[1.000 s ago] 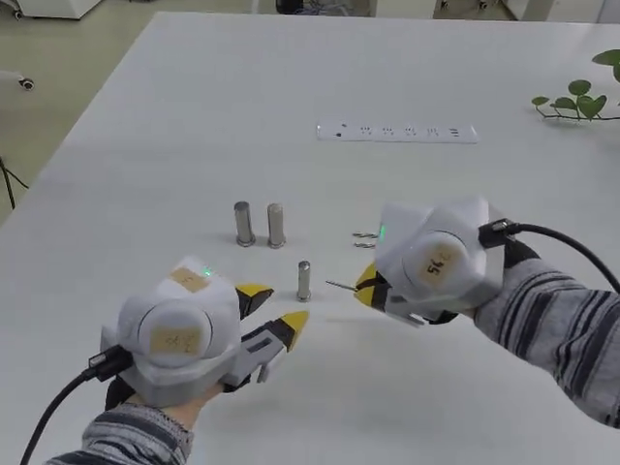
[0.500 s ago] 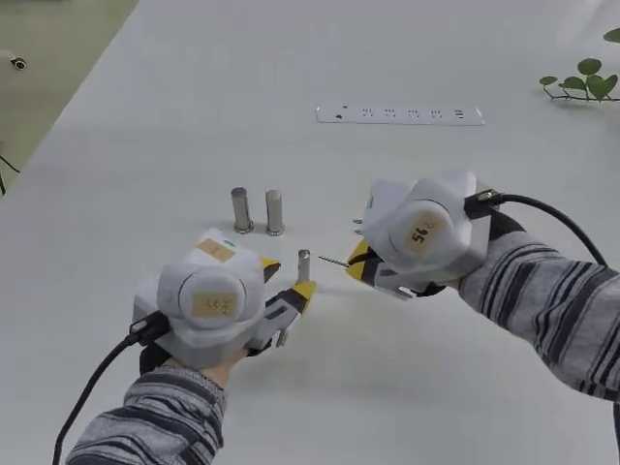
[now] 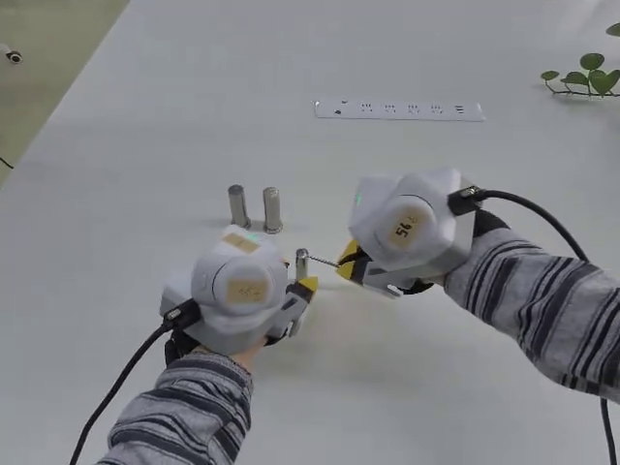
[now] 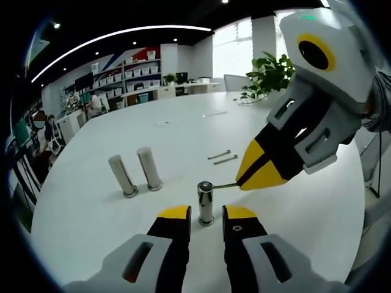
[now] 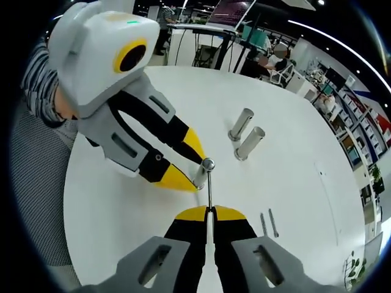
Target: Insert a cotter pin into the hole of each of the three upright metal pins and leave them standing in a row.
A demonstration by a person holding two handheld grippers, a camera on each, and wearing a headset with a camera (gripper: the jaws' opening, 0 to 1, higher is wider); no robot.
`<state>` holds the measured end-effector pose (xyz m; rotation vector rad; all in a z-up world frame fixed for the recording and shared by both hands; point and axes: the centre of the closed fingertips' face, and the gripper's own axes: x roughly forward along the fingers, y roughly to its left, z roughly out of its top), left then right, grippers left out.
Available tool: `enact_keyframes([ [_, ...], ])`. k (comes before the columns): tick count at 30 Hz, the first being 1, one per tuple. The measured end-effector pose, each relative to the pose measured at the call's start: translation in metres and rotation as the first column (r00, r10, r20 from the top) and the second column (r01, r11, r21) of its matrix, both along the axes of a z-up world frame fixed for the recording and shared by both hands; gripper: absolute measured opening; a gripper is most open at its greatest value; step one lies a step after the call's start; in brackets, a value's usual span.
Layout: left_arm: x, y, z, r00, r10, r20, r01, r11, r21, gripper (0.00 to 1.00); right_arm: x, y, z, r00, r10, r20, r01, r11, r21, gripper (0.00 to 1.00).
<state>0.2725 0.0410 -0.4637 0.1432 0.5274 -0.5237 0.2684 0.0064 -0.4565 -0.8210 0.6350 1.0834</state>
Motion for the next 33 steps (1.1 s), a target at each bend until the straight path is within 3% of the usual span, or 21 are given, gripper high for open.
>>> enact_keyframes([
  [16,0.008,-0.003,-0.002,1.0,0.027,-0.003,-0.027,1.0,0.01,0.06,-0.002,0.004,0.006,0.999,0.035,0.017,-0.034,0.999,-0.016,0.0],
  [33,0.006,-0.003,-0.008,0.999,0.038,-0.004,-0.038,0.999,0.007,0.05,0.0,0.018,0.011,0.997,0.069,0.035,-0.069,0.998,-0.006,0.0],
])
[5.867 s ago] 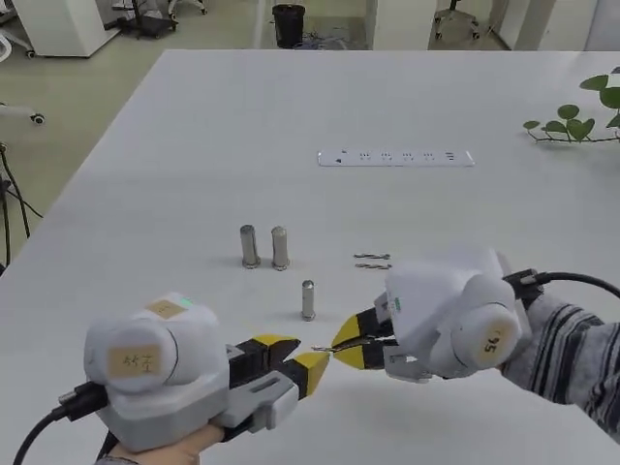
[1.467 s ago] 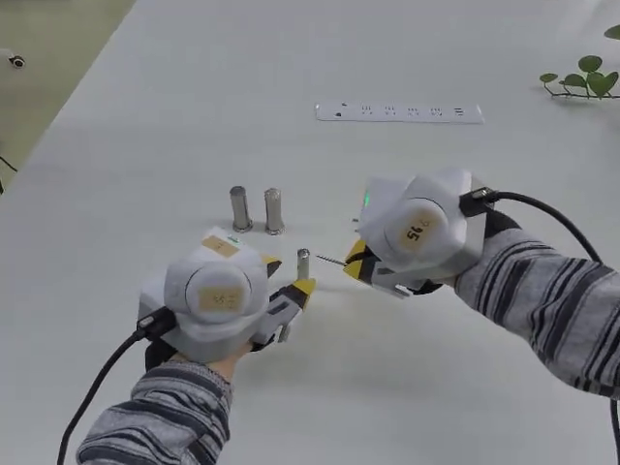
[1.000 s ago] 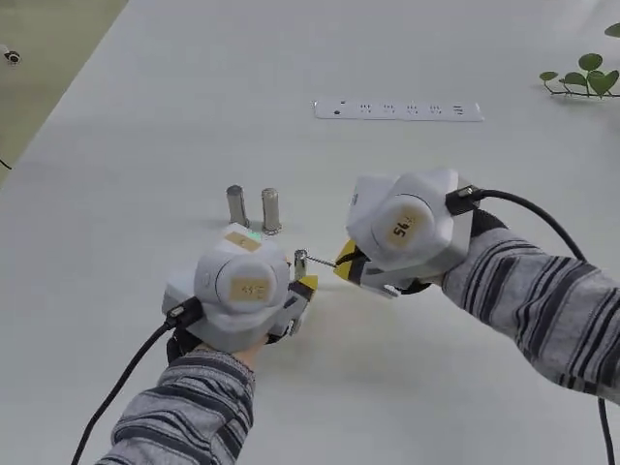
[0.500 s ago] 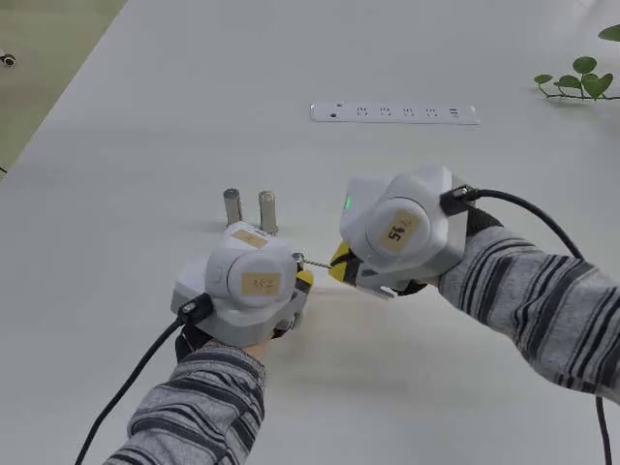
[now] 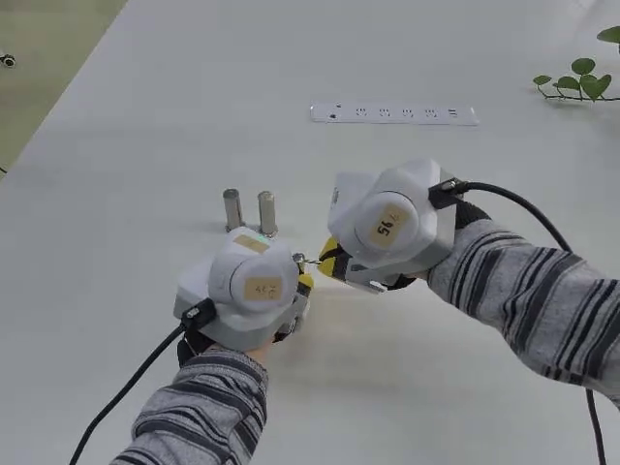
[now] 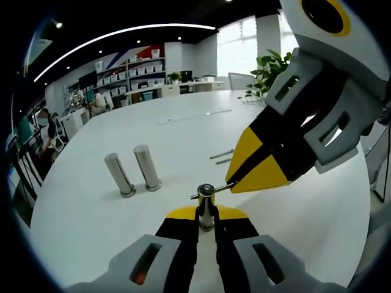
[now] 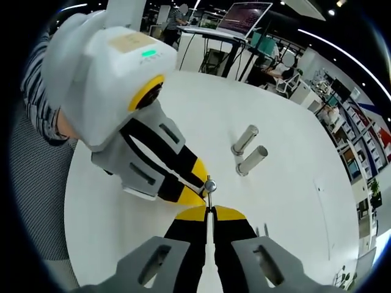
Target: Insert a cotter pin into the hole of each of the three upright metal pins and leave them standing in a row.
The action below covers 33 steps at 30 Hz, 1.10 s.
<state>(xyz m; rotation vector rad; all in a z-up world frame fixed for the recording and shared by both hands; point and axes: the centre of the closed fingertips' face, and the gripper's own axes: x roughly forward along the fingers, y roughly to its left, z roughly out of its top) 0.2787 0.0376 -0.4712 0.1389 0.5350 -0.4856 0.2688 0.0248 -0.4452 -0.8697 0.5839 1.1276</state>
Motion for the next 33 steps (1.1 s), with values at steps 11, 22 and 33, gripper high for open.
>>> enact_keyframes([
  [11,-0.008,0.006,-0.018,0.997,0.037,-0.065,-0.037,0.999,-0.004,0.05,0.001,0.006,0.001,1.0,0.006,0.002,-0.006,1.0,0.004,0.0],
  [22,-0.007,0.004,-0.014,0.999,0.01,-0.036,-0.009,1.0,0.028,0.05,0.001,0.009,0.0,1.0,0.012,0.001,-0.012,1.0,0.003,0.0],
  [33,-0.001,0.002,-0.004,1.0,0.019,-0.007,-0.019,1.0,0.004,0.06,0.002,0.01,0.001,1.0,0.01,0.005,-0.01,1.0,0.001,0.0],
])
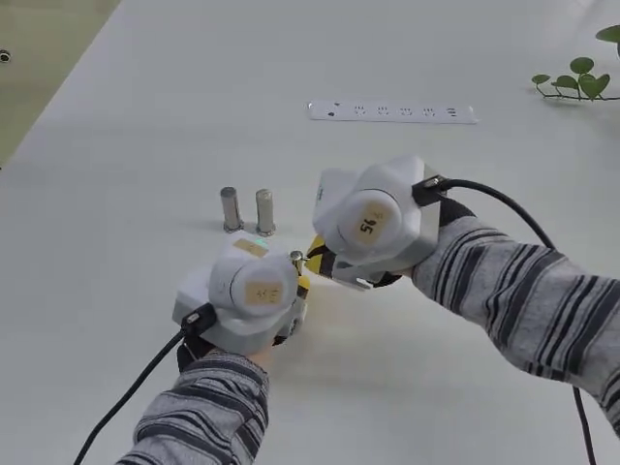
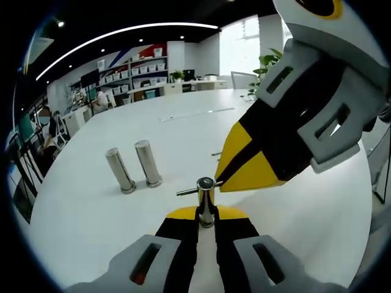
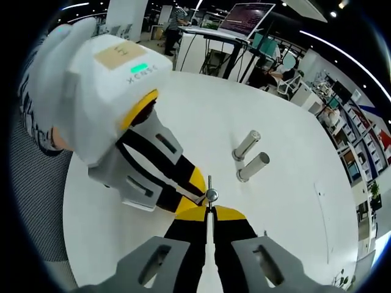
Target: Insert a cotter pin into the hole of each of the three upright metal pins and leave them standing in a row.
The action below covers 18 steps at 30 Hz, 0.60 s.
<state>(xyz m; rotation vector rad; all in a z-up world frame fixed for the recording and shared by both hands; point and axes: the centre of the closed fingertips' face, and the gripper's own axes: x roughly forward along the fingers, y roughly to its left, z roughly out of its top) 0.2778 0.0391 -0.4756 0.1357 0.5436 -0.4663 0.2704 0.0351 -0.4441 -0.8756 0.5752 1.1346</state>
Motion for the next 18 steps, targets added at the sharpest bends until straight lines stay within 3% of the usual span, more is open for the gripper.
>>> enact_keyframes([
  [14,0.0005,0.0,-0.0004,1.0,0.016,-0.005,-0.016,1.0,0.004,0.05,0.0005,0.0031,0.0007,1.0,0.007,0.001,-0.007,1.0,0.004,0.0],
  [18,0.0004,0.0,-0.0006,1.0,0.02,-0.009,-0.02,1.0,0.0,0.05,0.0012,0.0024,-0.0003,0.999,-0.022,-0.025,0.022,1.0,0.019,0.0],
])
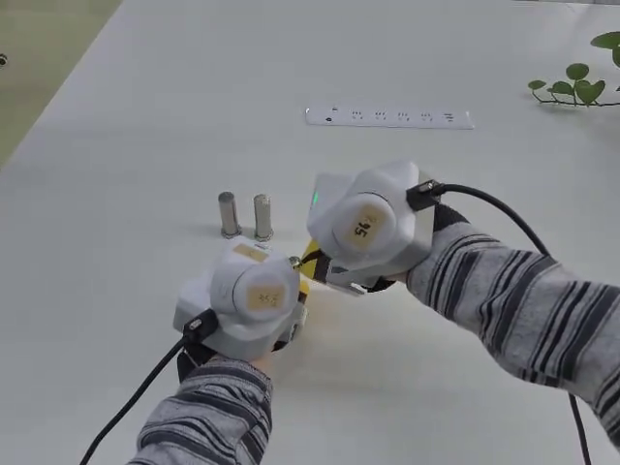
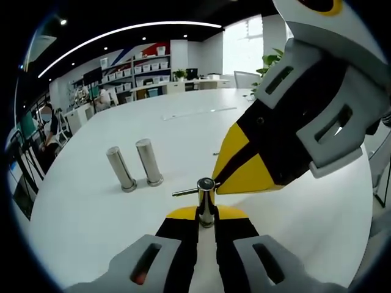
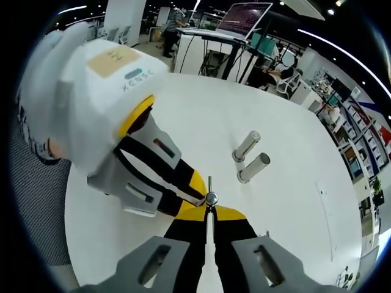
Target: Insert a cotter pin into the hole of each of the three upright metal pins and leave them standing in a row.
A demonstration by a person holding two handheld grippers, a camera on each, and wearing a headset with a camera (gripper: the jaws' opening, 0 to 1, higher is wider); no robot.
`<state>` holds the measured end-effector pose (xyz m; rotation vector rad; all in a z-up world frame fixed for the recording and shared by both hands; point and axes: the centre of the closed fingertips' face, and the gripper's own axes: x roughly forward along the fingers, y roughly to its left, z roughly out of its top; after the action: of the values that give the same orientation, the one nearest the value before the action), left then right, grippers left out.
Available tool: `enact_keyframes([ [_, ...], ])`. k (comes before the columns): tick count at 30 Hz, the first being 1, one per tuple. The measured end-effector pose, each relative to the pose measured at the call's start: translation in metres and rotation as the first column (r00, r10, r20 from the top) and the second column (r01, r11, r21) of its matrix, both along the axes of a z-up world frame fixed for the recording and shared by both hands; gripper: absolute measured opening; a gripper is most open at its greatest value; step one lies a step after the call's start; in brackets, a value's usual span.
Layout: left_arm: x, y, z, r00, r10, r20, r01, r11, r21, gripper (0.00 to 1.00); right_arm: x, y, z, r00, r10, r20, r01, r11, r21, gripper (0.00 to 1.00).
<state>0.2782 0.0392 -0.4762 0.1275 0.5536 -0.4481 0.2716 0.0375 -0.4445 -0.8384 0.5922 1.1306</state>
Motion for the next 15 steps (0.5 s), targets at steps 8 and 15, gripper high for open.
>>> enact_keyframes([
  [8,0.0,0.0,0.0,1.0,-0.009,-0.003,0.009,1.0,-0.005,0.05,0.005,-0.012,0.003,0.996,-0.094,-0.009,0.095,0.994,0.048,0.1],
  [15,0.001,0.009,0.0,1.0,0.004,-0.008,-0.004,1.0,-0.004,0.05,0.003,-0.028,0.006,0.964,-0.248,-0.093,0.26,0.952,0.159,0.17],
])
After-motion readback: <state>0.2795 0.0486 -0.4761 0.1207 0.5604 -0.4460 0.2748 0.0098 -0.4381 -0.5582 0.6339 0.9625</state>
